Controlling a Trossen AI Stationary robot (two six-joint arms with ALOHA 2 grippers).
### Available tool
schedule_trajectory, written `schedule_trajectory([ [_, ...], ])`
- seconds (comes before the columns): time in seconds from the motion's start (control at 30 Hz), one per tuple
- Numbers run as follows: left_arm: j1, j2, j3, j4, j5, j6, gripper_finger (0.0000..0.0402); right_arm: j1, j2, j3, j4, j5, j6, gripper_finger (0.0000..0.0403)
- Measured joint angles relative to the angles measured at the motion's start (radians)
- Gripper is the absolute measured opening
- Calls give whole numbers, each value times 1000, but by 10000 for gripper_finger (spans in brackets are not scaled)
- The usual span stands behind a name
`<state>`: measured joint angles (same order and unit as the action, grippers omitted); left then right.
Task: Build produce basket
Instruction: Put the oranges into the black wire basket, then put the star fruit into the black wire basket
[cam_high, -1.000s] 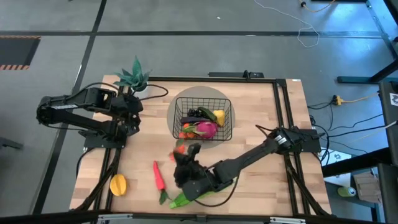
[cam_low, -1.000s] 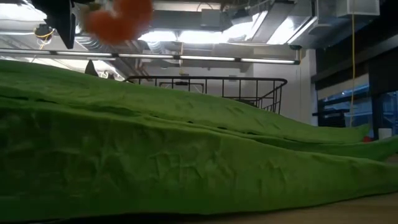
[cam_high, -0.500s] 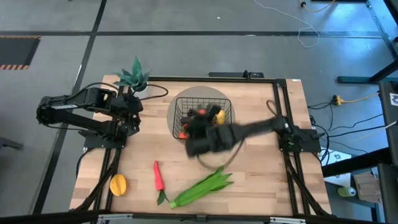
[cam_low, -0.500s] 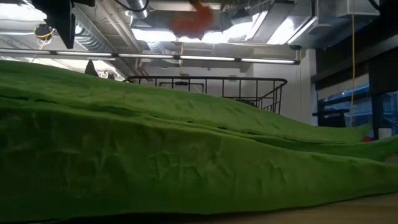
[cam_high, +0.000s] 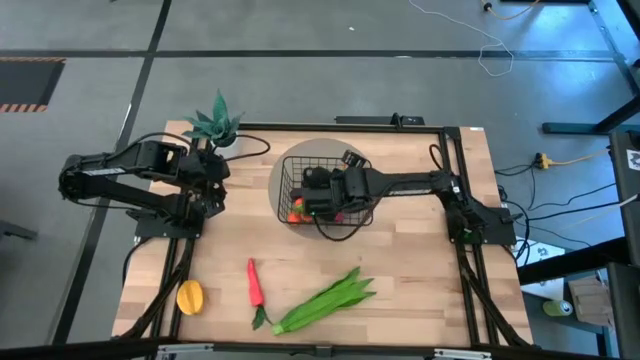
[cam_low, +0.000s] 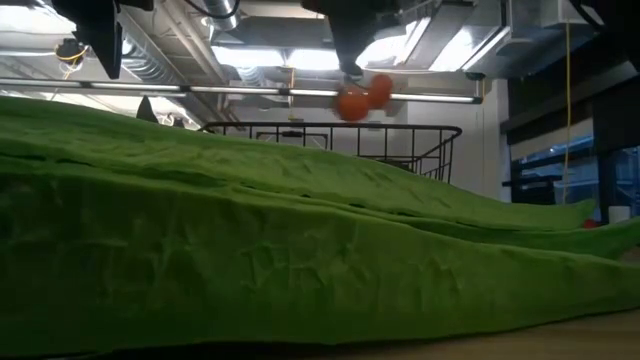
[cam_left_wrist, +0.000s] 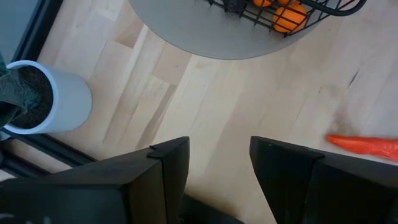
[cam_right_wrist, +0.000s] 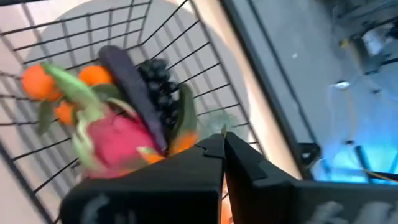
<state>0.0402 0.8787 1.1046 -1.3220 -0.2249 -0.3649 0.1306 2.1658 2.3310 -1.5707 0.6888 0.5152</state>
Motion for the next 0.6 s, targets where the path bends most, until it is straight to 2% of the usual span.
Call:
schedule_trajectory([
  [0.2,0,0,0,0,0,0,158,-23,0,0,0,-126,-1,53],
  [0.43,0,0,0,0,0,-1,158,-22,0,0,0,-144,10,132],
  [0.5,0,0,0,0,0,-1,158,-17,0,0,0,-149,42,144],
  [0.6,0,0,0,0,1,-2,158,-5,0,0,0,-222,105,151],
])
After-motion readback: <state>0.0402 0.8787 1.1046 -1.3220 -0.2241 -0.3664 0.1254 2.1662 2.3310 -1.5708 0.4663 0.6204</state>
